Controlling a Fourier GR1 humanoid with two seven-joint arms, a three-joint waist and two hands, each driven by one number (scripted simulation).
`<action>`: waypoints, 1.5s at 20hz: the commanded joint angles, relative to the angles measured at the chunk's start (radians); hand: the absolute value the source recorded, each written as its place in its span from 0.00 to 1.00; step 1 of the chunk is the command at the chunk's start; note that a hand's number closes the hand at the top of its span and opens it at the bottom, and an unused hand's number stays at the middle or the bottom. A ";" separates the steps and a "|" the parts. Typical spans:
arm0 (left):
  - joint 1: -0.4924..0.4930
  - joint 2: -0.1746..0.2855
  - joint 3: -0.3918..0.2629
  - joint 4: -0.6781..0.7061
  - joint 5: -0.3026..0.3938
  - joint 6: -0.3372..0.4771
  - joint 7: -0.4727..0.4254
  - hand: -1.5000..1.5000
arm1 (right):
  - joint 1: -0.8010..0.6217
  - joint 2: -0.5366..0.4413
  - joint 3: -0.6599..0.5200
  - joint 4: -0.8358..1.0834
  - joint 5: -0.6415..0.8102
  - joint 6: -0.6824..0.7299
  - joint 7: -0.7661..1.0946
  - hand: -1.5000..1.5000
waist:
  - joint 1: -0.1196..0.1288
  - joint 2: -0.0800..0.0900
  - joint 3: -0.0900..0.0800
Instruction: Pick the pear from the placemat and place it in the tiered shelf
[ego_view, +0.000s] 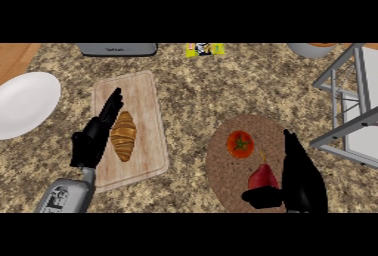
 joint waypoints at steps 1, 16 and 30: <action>-0.010 -0.020 0.000 0.015 -0.009 -0.012 0.001 0.50 | 0.005 0.027 0.045 -0.006 0.052 0.024 0.135 0.00 | -0.002 0.000 0.000; -0.061 -0.042 0.067 0.029 -0.040 -0.045 0.046 0.50 | 0.038 0.028 -0.051 0.162 -0.004 -0.064 -0.051 0.00 | -0.002 0.000 0.000; 0.014 -0.111 0.057 0.048 -0.089 -0.039 -0.042 0.50 | 0.065 -0.012 0.011 0.218 0.032 -0.039 -0.105 1.00 | -0.003 0.000 0.000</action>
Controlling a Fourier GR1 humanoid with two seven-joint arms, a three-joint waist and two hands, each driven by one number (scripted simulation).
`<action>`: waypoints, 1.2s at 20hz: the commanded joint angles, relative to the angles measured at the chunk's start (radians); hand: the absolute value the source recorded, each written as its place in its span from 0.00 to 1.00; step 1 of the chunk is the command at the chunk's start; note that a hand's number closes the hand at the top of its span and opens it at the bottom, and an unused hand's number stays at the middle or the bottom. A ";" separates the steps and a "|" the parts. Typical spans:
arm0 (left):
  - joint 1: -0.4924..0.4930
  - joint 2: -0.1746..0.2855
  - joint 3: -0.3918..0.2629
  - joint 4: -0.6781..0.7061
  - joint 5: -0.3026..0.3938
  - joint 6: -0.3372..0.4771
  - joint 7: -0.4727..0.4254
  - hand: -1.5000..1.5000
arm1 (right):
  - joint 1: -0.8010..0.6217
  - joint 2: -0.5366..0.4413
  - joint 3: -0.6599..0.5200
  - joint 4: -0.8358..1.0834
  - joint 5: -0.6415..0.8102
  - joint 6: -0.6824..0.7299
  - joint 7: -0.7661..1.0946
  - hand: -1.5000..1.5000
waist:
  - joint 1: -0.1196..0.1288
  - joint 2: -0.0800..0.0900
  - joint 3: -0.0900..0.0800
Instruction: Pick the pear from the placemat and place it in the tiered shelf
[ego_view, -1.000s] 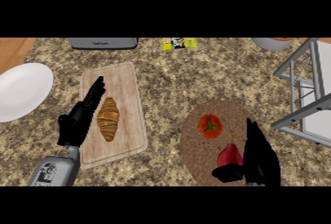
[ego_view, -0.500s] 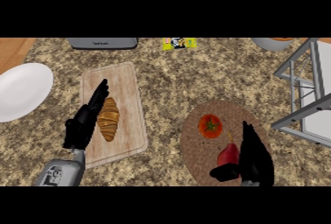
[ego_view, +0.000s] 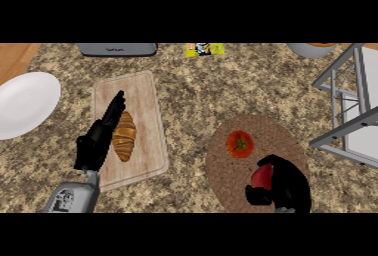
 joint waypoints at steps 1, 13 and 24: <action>-0.035 0.038 0.055 -0.018 0.027 -0.034 0.035 0.50 | -0.022 0.004 0.041 -0.003 0.065 0.027 0.034 1.00 | 0.001 0.001 0.001; -0.022 -0.008 0.001 0.027 0.005 -0.024 0.000 0.50 | 0.077 -0.506 0.333 -0.198 -0.133 0.267 -0.825 1.00 | 0.026 -0.023 0.011; 0.008 0.012 0.049 0.025 0.013 0.001 -0.008 0.50 | 0.206 -0.751 0.177 -0.402 -0.473 0.228 -1.353 1.00 | -0.067 -0.014 0.016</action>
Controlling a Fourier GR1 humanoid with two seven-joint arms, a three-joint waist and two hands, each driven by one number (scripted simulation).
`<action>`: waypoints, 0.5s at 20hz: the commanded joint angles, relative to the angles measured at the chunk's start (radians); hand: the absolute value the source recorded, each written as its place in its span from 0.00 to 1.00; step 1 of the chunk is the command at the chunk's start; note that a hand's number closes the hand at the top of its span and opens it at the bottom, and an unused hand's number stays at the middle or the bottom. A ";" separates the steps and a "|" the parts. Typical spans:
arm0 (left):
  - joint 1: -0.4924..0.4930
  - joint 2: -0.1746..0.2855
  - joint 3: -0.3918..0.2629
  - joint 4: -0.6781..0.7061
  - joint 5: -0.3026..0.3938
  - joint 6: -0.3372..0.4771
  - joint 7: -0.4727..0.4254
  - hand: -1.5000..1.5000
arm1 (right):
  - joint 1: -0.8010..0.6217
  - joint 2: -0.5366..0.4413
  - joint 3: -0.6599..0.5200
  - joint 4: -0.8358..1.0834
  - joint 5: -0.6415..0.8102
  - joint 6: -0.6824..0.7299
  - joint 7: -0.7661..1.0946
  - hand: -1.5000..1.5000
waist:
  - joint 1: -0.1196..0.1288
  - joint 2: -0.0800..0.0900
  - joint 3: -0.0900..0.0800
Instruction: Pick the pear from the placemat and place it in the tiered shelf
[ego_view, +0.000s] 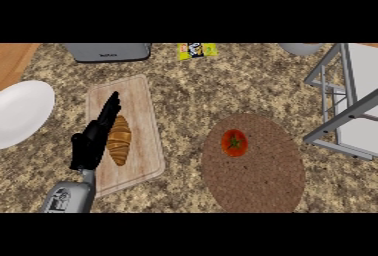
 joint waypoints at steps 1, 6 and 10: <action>0.002 0.010 0.020 0.000 0.003 0.009 -0.003 0.50 | 0.041 -0.096 -0.095 -0.064 -0.140 -0.005 -0.198 1.00 | -0.035 0.003 0.000; 0.024 0.018 0.038 -0.013 0.005 0.021 -0.011 0.50 | 0.091 -0.179 -0.282 -0.057 -0.319 0.001 -0.363 1.00 | -0.060 0.000 -0.003; 0.039 0.023 0.042 -0.016 0.003 0.024 -0.021 0.50 | 0.095 -0.226 -0.485 0.013 -0.456 -0.003 -0.492 1.00 | -0.074 -0.001 -0.004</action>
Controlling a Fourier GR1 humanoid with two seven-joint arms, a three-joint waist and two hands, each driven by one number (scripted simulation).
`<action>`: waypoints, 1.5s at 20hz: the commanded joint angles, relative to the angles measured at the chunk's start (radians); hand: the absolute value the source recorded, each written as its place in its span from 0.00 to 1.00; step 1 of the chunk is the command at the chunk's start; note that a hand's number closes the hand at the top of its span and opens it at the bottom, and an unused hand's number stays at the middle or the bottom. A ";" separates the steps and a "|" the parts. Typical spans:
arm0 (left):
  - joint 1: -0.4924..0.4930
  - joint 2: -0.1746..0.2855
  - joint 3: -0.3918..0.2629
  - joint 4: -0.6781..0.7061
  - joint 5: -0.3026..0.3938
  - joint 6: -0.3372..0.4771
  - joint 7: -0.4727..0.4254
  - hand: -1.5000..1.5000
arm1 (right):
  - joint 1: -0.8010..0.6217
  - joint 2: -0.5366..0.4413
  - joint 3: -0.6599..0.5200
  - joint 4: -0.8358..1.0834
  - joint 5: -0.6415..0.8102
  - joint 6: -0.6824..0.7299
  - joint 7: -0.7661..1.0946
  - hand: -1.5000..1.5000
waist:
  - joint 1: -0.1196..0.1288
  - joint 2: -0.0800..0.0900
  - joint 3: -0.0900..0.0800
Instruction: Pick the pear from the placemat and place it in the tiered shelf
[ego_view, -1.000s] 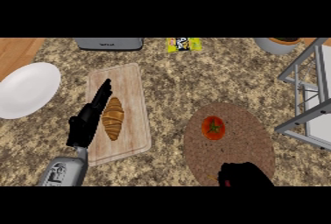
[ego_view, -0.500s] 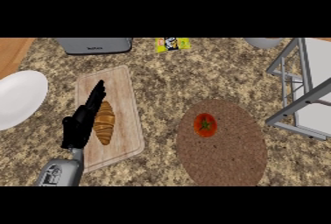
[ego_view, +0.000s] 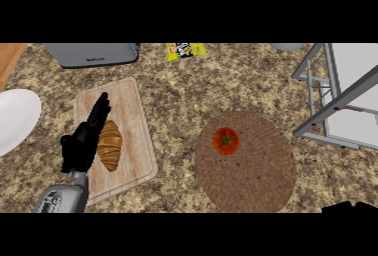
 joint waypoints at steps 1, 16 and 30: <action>0.011 0.004 0.004 0.005 0.001 -0.002 -0.004 0.50 | -0.003 -0.058 -0.212 0.073 -0.163 0.008 -0.142 1.00 | -0.009 0.007 -0.002; -0.012 -0.003 -0.029 -0.025 0.012 -0.041 0.016 0.50 | -0.027 -0.365 -0.822 0.683 -0.743 0.414 -0.406 1.00 | 0.060 0.011 -0.008; -0.039 -0.002 -0.050 -0.010 -0.002 -0.064 -0.003 0.50 | -0.150 -0.526 -0.868 0.999 -0.836 0.489 -0.386 1.00 | 0.135 0.022 -0.007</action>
